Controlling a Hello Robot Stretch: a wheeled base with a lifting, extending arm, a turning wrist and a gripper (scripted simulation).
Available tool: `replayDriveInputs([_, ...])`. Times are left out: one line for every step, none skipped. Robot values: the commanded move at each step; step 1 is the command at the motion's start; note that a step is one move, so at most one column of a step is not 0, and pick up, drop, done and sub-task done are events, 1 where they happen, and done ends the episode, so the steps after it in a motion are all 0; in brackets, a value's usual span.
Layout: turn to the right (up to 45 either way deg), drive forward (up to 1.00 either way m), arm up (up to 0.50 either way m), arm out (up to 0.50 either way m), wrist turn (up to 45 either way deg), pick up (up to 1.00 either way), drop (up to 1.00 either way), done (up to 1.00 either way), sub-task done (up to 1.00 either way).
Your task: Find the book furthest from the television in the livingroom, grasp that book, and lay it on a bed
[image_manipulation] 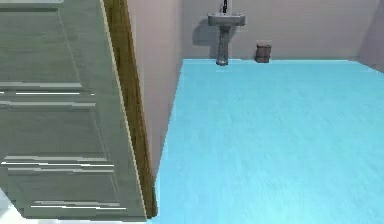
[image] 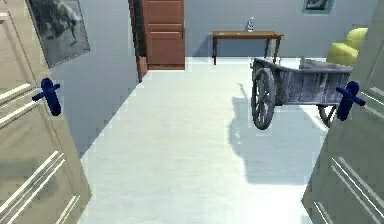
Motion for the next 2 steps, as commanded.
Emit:
replayDriveInputs([0.0,0.75,0.0,0.0,0.0,0.0,0.0,0.0,0.0])
replayDriveInputs([21.0,0.0,0.0,0.0,0.0,0.0,0.0,0.0,0.0])
